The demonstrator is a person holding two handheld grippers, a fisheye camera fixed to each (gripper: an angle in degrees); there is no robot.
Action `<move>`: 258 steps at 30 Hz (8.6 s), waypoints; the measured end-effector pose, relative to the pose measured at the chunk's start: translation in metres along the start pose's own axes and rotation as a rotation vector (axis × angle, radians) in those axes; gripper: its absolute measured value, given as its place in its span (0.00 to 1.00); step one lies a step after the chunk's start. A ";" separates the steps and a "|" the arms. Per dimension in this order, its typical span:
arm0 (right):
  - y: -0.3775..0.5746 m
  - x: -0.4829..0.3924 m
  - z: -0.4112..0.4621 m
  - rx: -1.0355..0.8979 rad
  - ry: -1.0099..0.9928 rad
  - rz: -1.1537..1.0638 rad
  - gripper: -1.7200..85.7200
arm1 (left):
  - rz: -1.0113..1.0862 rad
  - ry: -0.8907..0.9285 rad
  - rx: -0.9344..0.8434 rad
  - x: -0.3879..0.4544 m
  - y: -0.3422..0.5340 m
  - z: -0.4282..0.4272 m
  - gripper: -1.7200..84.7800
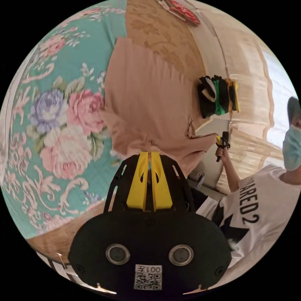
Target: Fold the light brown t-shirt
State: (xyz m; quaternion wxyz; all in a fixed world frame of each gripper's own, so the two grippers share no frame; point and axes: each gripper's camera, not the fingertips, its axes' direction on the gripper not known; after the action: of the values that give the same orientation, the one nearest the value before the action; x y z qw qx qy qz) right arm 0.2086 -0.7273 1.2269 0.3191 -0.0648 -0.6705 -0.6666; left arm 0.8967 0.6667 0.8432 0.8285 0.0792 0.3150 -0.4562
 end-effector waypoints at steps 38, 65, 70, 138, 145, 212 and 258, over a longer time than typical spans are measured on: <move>-0.140 -0.054 0.117 -0.031 1.042 0.011 0.09 | -0.320 -0.365 0.222 -0.045 -0.021 -0.015 0.01; -0.132 -0.089 0.061 0.159 0.949 0.083 0.05 | -0.564 0.113 0.672 -0.067 0.084 0.006 0.01; -0.125 -0.075 0.026 0.200 0.805 0.142 0.05 | -0.509 0.233 0.710 -0.067 0.091 0.007 0.01; -0.290 -0.059 0.101 -0.346 1.126 -0.454 0.05 | 1.042 -1.139 -0.078 0.590 0.003 0.714 0.12; -0.286 -0.049 0.073 -0.340 1.048 -0.393 0.04 | 1.137 -1.126 -0.140 0.611 0.010 0.768 0.03; 0.032 0.134 0.015 -0.320 0.199 0.003 0.03 | 1.260 -1.272 -0.039 0.714 0.163 1.068 0.16; -0.005 0.210 -0.026 0.309 -0.212 0.418 0.15 | 0.984 -1.057 0.208 0.705 0.188 0.907 0.02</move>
State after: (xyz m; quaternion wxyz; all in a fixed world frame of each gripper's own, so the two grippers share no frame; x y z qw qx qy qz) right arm 0.0495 -0.8230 1.3283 0.3839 -0.2214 -0.7660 -0.4657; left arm 1.7275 -0.1034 1.1103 0.9673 0.0592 -0.2440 -0.0360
